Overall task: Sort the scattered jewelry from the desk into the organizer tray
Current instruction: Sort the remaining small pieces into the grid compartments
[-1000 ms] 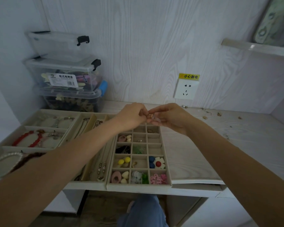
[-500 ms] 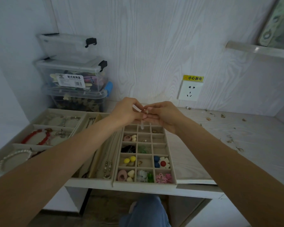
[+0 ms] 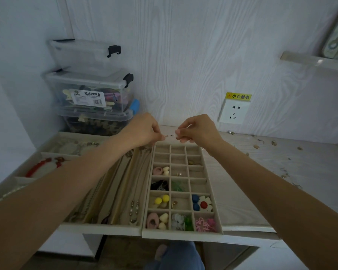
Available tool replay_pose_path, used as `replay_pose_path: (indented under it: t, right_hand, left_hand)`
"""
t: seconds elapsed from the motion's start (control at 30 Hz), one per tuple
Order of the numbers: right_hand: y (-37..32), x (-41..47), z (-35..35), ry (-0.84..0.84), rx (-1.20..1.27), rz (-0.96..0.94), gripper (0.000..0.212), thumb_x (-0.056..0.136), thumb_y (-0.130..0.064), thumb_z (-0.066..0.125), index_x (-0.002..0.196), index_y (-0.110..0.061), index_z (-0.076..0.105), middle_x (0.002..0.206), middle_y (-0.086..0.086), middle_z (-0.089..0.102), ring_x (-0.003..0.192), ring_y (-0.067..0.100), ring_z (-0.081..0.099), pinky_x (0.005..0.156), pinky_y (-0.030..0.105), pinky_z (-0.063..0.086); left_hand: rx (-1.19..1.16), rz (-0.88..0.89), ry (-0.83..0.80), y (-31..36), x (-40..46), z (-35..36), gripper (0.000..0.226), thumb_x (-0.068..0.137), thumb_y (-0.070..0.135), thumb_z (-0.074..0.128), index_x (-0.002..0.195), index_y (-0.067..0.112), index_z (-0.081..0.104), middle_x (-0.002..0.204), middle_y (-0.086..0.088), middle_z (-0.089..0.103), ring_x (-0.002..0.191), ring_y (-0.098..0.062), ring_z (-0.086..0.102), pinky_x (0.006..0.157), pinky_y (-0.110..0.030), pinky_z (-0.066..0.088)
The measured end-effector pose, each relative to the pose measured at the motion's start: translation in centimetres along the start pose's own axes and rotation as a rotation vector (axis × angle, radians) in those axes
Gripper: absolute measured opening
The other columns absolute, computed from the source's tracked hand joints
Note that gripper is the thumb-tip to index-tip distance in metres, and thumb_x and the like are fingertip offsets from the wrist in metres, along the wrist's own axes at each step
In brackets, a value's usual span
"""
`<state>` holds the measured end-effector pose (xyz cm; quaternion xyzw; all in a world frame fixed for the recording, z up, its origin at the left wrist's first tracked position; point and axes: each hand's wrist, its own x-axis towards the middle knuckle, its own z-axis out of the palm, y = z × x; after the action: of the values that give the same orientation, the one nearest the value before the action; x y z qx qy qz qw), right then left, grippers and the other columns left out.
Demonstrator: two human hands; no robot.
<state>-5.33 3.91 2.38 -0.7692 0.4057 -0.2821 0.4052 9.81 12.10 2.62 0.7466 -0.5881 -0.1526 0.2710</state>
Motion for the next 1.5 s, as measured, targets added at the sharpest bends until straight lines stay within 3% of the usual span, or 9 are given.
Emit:
replay_pose_path:
  t: [0.2, 0.33, 0.4, 0.57, 0.77, 0.93, 1.17, 1.33, 1.5]
  right_hand:
    - [0.0, 1.5, 1.6, -0.075, -0.225, -0.032, 0.01, 0.082, -0.01, 0.07, 0.088, -0.003, 0.073, 0.079, 0.008, 0.071, 0.059, 0.005, 0.059, 0.059, 0.013, 0.05]
    - [0.3, 1.9, 2.7, -0.15, -0.349, -0.037, 0.007, 0.082, -0.005, 0.067, 0.086, -0.002, 0.072, 0.075, 0.009, 0.07, 0.056, 0.007, 0.06, 0.058, 0.011, 0.05]
    - [0.4, 2.0, 3.1, -0.148, -0.377, -0.047, 0.002, 0.081, -0.004, 0.068, 0.081, -0.004, 0.07, 0.076, 0.009, 0.071, 0.056, 0.01, 0.063, 0.056, 0.012, 0.052]
    - [0.5, 2.6, 3.9, -0.098, -0.531, -0.055, 0.003, 0.08, -0.009, 0.068, 0.083, -0.009, 0.071, 0.09, 0.011, 0.07, 0.081, 0.024, 0.067, 0.078, 0.039, 0.057]
    - [0.8, 2.6, 4.2, -0.058, -0.634, -0.028, 0.013, 0.084, -0.011, 0.063, 0.095, -0.011, 0.071, 0.101, 0.008, 0.067, 0.09, 0.023, 0.064, 0.078, 0.037, 0.054]
    - [0.9, 2.4, 4.1, -0.059, -0.65, -0.02, 0.013, 0.085, -0.011, 0.063, 0.095, -0.012, 0.07, 0.102, 0.007, 0.067, 0.091, 0.022, 0.064, 0.074, 0.034, 0.053]
    - [1.1, 2.0, 4.2, -0.075, -0.656, -0.042, 0.008, 0.084, -0.012, 0.062, 0.089, -0.016, 0.067, 0.101, 0.006, 0.066, 0.091, 0.022, 0.063, 0.078, 0.037, 0.054]
    - [0.9, 1.9, 4.3, -0.089, -0.633, -0.033, 0.004, 0.083, -0.017, 0.066, 0.087, -0.016, 0.068, 0.099, 0.005, 0.066, 0.09, 0.021, 0.063, 0.077, 0.035, 0.053]
    - [0.8, 1.8, 4.5, -0.103, -0.668, -0.034, 0.015, 0.084, -0.014, 0.063, 0.097, -0.015, 0.071, 0.098, 0.006, 0.067, 0.087, 0.022, 0.064, 0.073, 0.033, 0.053]
  left_hand:
    - [0.085, -0.001, -0.038, -0.7, 1.0, -0.2, 0.021, 0.088, 0.011, 0.061, 0.107, 0.006, 0.07, 0.108, -0.005, 0.068, 0.095, -0.012, 0.062, 0.083, -0.02, 0.046]
    - [0.097, -0.018, -0.04, -1.0, 1.2, 0.4, 0.015, 0.083, 0.01, 0.068, 0.097, 0.007, 0.067, 0.095, -0.004, 0.066, 0.079, -0.009, 0.06, 0.065, -0.015, 0.046]
    - [0.141, 0.008, -0.014, -0.9, 1.3, 0.8, 0.011, 0.082, 0.009, 0.068, 0.093, 0.007, 0.067, 0.091, -0.003, 0.064, 0.077, -0.009, 0.058, 0.068, -0.018, 0.046]
    - [0.293, 0.056, -0.014, -0.3, 1.5, 1.7, 0.011, 0.088, 0.014, 0.062, 0.095, 0.008, 0.068, 0.1, -0.008, 0.066, 0.09, -0.017, 0.062, 0.084, -0.029, 0.051]
    - [0.49, 0.032, -0.002, -0.1, 1.6, 2.7, 0.015, 0.092, 0.025, 0.057, 0.1, 0.013, 0.063, 0.106, -0.005, 0.062, 0.093, -0.015, 0.059, 0.076, -0.026, 0.042]
    - [0.492, -0.015, -0.004, -0.4, 1.8, 3.3, 0.019, 0.09, 0.032, 0.06, 0.097, 0.014, 0.062, 0.105, -0.004, 0.062, 0.091, -0.016, 0.058, 0.075, -0.027, 0.042]
    - [0.401, -0.064, -0.001, -0.4, 2.0, 3.1, 0.017, 0.086, 0.024, 0.064, 0.098, 0.012, 0.065, 0.101, -0.004, 0.063, 0.087, -0.016, 0.06, 0.07, -0.027, 0.043]
    - [0.43, -0.127, 0.021, -0.3, 2.3, 3.4, 0.028, 0.081, 0.038, 0.068, 0.087, 0.013, 0.057, 0.09, -0.003, 0.061, 0.079, -0.015, 0.056, 0.068, -0.028, 0.042]
    - [0.462, -0.128, 0.052, -0.5, 2.7, 3.6, 0.023, 0.083, 0.028, 0.067, 0.098, 0.014, 0.057, 0.096, -0.005, 0.062, 0.087, -0.019, 0.059, 0.071, -0.03, 0.046]
